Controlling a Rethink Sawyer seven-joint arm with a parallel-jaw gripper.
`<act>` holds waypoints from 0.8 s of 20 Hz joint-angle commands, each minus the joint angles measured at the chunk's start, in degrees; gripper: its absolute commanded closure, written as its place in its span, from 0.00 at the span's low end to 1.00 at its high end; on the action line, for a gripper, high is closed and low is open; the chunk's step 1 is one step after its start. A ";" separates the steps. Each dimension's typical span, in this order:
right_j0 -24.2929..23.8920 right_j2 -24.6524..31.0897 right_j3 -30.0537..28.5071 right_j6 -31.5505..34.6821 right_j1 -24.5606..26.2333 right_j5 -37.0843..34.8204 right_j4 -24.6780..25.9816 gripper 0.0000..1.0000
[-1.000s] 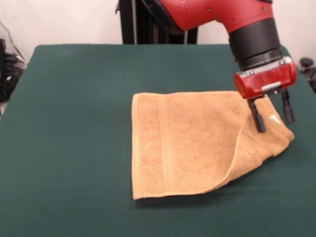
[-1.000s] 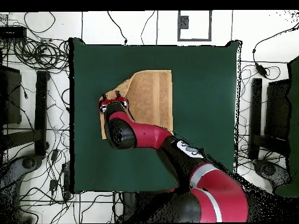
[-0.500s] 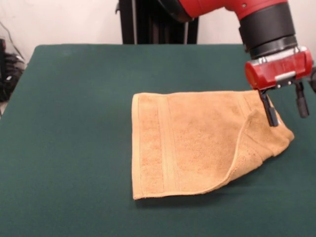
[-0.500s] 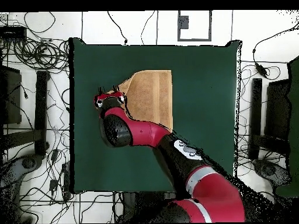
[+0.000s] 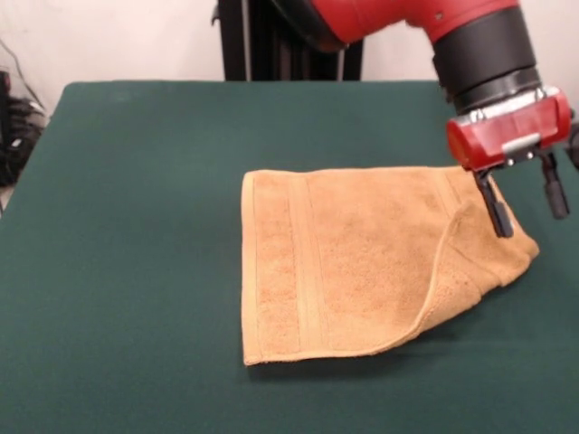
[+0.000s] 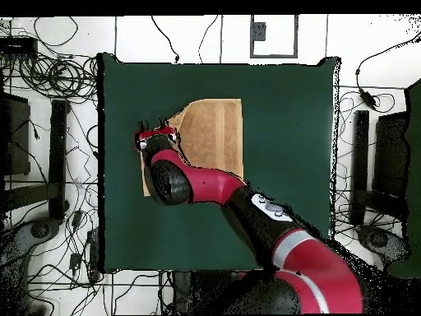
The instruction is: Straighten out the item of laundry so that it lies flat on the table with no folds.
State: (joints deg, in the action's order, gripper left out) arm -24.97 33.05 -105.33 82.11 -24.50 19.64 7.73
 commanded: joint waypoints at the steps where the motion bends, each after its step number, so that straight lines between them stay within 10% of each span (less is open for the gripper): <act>1: -5.10 10.73 5.91 6.56 12.56 -10.31 7.10 0.00; 16: -4.28 9.20 3.40 9.14 8.93 -11.86 6.17 0.00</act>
State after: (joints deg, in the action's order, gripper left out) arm -31.53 38.83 -103.41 82.11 -14.52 13.05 14.29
